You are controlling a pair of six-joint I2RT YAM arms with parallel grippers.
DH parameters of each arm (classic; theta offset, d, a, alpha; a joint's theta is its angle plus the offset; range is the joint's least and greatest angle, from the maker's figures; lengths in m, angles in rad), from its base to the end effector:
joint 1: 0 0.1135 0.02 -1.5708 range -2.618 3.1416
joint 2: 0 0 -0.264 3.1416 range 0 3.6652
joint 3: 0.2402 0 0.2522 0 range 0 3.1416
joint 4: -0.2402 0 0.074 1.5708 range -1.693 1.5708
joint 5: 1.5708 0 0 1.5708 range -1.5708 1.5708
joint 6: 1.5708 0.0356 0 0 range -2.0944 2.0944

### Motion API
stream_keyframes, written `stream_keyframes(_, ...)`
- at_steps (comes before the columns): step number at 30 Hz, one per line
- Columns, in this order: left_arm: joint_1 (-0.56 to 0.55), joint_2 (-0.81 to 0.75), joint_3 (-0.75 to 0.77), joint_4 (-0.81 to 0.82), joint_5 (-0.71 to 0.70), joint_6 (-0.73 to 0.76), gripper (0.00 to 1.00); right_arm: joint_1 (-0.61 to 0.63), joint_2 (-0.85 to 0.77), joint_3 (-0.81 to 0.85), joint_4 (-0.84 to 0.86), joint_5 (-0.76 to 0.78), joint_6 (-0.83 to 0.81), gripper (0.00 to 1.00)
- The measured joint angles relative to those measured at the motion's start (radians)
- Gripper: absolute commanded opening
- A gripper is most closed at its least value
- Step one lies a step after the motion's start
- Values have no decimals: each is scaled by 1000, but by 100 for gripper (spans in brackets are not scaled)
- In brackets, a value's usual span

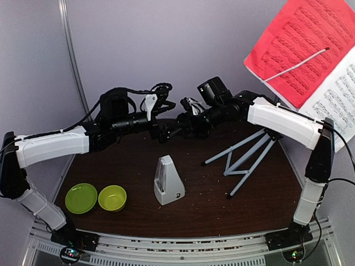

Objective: Set up the instrument practice props

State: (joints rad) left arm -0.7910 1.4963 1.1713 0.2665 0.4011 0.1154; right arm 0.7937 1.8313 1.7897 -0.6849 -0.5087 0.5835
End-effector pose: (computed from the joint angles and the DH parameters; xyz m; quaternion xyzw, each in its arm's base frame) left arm 0.2420 -0.2645 0.3492 0.4350 0.5811 -0.3596 0.5863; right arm 0.2778 0.3072 0.3485 -0.1951 0.8672 0.4292 0.1603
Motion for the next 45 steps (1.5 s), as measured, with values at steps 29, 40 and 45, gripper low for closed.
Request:
stream_keyframes(29, -307, 207, 56, -53, -289, 176, 74, -24, 85, 356, 82, -161, 82, 69)
stream_keyframes(40, -323, 521, 375, -138, -367, 177, 73, -7, 86, 401, -46, -163, -2, 70)
stream_keyframes(45, -323, 611, 547, -186, -404, 205, 73, -6, 85, 401, -74, -161, -5, 70)
